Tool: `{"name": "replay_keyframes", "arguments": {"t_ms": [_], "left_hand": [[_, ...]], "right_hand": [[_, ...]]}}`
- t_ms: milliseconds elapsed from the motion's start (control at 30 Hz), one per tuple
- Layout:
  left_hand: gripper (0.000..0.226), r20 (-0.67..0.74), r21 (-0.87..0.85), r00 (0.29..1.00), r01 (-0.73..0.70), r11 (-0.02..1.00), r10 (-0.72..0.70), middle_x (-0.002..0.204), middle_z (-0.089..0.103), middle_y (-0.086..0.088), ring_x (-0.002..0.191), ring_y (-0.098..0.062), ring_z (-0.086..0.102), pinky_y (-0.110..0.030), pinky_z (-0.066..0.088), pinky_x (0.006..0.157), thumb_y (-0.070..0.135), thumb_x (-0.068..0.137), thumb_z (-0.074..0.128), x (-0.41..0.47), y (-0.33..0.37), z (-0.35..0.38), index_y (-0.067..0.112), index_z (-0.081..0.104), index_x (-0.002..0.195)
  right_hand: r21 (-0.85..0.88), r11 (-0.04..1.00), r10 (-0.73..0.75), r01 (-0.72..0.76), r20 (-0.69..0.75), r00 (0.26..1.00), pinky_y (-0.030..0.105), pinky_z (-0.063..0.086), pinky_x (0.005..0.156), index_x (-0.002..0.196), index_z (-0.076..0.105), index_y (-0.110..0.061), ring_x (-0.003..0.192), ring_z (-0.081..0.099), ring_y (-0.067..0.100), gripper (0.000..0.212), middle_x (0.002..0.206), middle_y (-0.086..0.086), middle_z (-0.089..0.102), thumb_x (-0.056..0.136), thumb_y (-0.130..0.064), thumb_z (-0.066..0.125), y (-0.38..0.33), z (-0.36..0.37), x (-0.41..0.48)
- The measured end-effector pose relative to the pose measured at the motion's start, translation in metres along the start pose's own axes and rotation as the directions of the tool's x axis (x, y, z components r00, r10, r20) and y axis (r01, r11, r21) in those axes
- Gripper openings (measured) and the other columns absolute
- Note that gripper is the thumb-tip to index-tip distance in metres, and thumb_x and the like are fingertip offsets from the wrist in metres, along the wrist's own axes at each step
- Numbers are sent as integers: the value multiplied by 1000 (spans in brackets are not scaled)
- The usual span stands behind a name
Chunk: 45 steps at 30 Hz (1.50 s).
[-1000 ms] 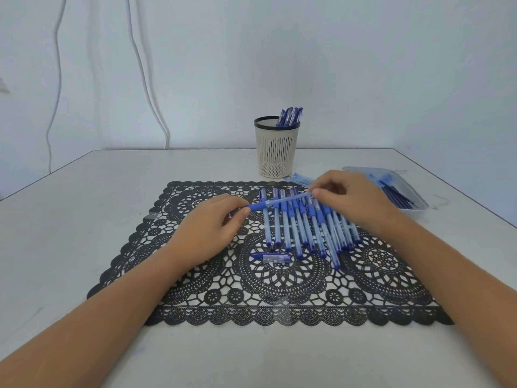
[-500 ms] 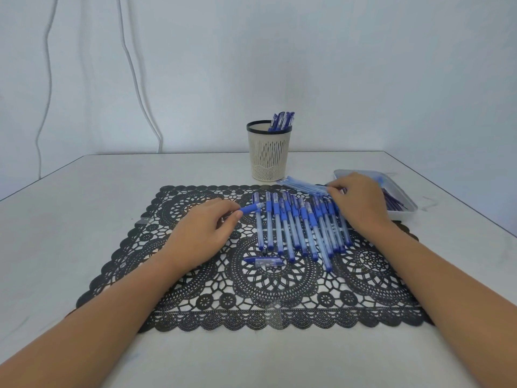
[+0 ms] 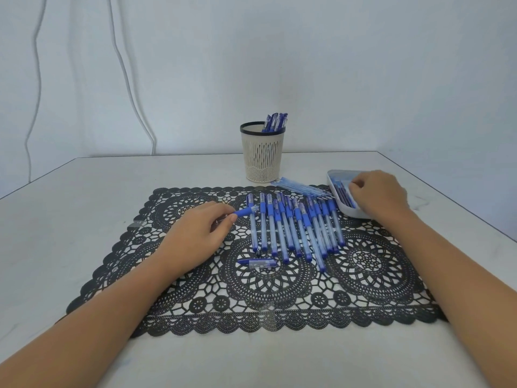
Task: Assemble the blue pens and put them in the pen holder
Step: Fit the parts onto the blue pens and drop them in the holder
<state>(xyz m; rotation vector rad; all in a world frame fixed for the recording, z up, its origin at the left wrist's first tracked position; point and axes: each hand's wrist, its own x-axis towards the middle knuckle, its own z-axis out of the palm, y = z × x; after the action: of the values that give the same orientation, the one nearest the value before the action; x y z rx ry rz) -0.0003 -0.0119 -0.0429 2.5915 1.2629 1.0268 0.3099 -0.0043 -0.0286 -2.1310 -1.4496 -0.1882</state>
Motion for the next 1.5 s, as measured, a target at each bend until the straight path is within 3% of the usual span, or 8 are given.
{"name": "replay_keyframes", "arguments": {"t_ms": [167, 367, 667, 933, 1100, 1200, 1333, 1500], "left_hand": [[22, -2, -4, 1000, 3, 1000, -3, 84, 60, 10, 78, -1, 52, -17, 40, 69, 26, 93, 50, 0, 1, 0, 15, 64, 107], [24, 2, 1, 1000, 2, 1000, -2, 83, 57, 13, 78, 2, 51, -16, 38, 67, 27, 93, 49, 0, 1, 1, 15, 63, 109], [25, 10, 8, 1000, 0, 1000, 0, 87, 60, 10, 79, -5, 54, -15, 39, 69, 27, 93, 49, 0, 1, 1, 15, 63, 110], [24, 4, 5, 1000, -4, 1000, 4, 83, 56, 14, 77, -1, 52, -18, 40, 68, 26, 93, 50, 0, 2, 0, 15, 63, 109], [24, 12, 4, 1000, 15, 1000, -15, 86, 59, 11, 80, -3, 53, -14, 39, 68, 28, 94, 48, 1, 0, 0, 17, 63, 109], [22, 7, -9, 999, 32, 999, -32, 83, 59, 13, 77, -1, 52, -14, 38, 66, 28, 93, 49, 0, -1, 0, 18, 63, 107], [20, -10, -23, 999, 52, 998, -52, 80, 58, 12, 74, -4, 52, -13, 38, 65, 27, 93, 49, 0, -1, -1, 19, 63, 106], [21, -14, -28, 998, 61, 998, -61, 79, 59, 10, 75, -5, 52, -17, 38, 66, 27, 94, 48, 0, -1, -2, 19, 63, 106]], "right_hand": [[-140, 978, 174, -156, 132, 976, 36, 37, 76, 83, 54, -10, 101, 51, 33, 13, 99, 11, 56, 87, -21, 49, 14, 6, 8], [-76, 985, 168, -155, 204, 965, 34, 41, 73, 61, 45, -15, 87, 55, 30, 36, 77, 8, 55, 83, -41, 58, 14, 10, 12], [-6, 987, 160, -162, 191, 968, 24, 24, 49, 54, 33, -16, 51, 36, 18, 32, 54, 2, 37, 75, -8, 56, 13, 10, 12], [-17, 984, 176, -177, 237, 955, 34, 36, 65, 60, 36, -14, 68, 48, 26, 31, 60, 4, 44, 77, -18, 61, 12, 11, 14], [79, 973, 209, -219, 116, 971, 39, 42, 78, 71, 50, -13, 83, 53, 29, 17, 77, 6, 52, 86, -20, 52, 10, 9, 11], [244, 966, 86, -90, 28, 996, 40, 44, 88, 89, 57, -18, 88, 51, 22, 7, 91, 1, 56, 90, -23, 52, 2, -5, 2], [497, 861, -161, 107, 67, 985, 21, 40, 65, 92, 68, -20, 81, 55, 13, 9, 87, -1, 63, 88, -19, 59, -18, -29, -16], [526, 812, -386, 253, 161, 908, 2, 37, 62, 89, 69, -26, 79, 53, -1, 10, 87, -12, 63, 87, -19, 62, -40, -39, -35]]}}
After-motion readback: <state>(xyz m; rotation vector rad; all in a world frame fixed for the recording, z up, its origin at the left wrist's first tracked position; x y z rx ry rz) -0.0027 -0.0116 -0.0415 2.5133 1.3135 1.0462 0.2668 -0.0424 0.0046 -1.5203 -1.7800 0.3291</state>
